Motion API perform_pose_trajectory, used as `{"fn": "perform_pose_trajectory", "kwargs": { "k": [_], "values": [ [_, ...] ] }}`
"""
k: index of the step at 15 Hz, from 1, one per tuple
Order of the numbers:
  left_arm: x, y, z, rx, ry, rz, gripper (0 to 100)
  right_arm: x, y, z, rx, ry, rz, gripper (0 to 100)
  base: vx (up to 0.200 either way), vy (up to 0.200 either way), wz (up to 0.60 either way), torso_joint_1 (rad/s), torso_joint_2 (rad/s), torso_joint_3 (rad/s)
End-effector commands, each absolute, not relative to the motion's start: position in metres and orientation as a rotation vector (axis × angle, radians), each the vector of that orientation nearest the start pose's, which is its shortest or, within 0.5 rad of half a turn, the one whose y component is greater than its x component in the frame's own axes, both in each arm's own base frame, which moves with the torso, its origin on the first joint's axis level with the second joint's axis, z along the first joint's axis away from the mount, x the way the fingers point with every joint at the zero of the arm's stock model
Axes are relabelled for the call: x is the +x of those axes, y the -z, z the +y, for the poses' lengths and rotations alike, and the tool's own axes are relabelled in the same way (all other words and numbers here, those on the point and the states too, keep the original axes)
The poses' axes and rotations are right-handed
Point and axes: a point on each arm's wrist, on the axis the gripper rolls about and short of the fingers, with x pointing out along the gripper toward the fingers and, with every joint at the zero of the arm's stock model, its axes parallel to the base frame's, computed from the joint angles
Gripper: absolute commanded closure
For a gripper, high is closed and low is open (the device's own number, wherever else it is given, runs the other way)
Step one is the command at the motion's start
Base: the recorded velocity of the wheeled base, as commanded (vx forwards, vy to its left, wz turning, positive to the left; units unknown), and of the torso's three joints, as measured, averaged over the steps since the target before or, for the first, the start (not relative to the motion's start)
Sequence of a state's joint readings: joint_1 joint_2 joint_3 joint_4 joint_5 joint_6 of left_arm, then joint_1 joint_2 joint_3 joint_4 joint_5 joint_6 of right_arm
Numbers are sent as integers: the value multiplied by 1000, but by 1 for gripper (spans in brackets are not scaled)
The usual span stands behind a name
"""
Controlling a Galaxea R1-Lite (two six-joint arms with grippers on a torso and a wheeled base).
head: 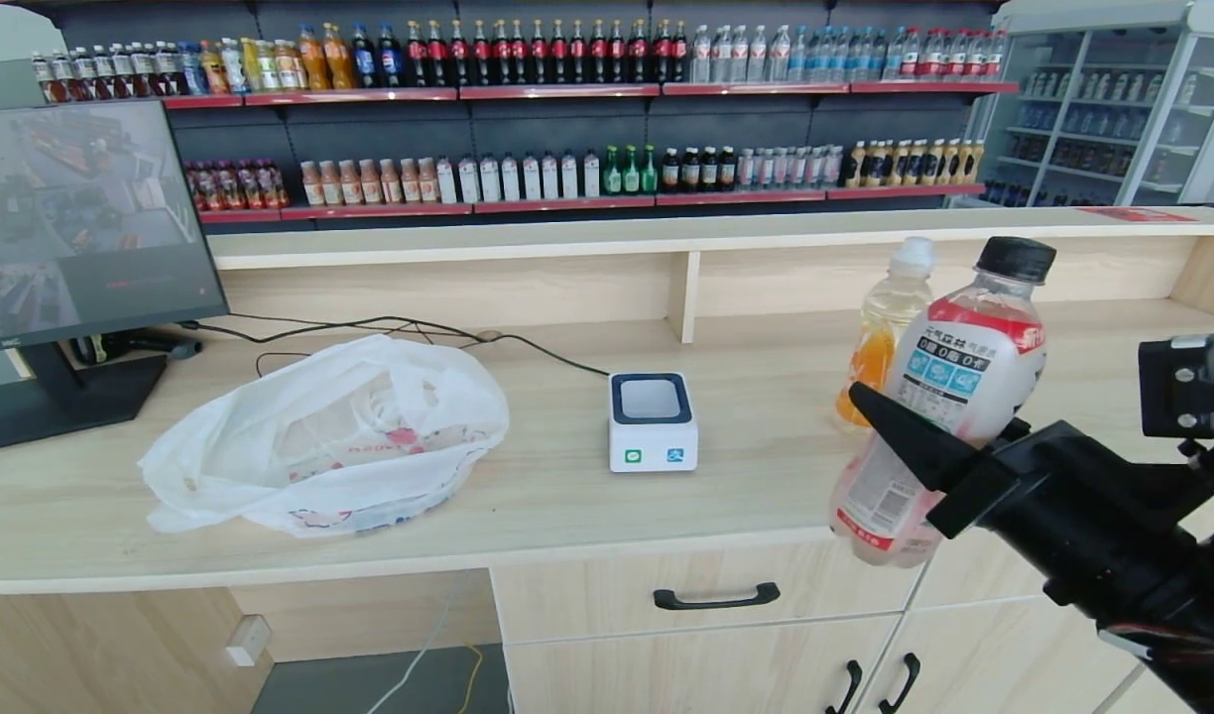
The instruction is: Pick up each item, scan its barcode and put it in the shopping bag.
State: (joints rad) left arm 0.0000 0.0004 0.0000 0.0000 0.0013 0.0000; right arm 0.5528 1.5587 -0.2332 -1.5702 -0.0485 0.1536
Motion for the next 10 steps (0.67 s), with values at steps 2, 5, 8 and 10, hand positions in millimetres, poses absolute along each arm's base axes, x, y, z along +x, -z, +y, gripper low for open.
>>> {"fn": "perform_pose_trajectory", "kwargs": {
  "k": [2,5,8,10],
  "values": [
    [-23,-75,0,0,-2,0,0,166,-179,123,293,-619,-197,100,0,0,0,0,0,0],
    [-23,-75,0,0,-2,0,0,164,-184,132,404,-733,-171,100,0,0,0,0,0,0],
    [-23,-75,0,0,-2,0,0,165,-192,137,463,-883,-160,100,0,0,0,0,0,0],
    [-23,-75,0,0,-2,0,0,166,-195,139,529,-943,-126,100,0,0,0,0,0,0]
  ]
}}
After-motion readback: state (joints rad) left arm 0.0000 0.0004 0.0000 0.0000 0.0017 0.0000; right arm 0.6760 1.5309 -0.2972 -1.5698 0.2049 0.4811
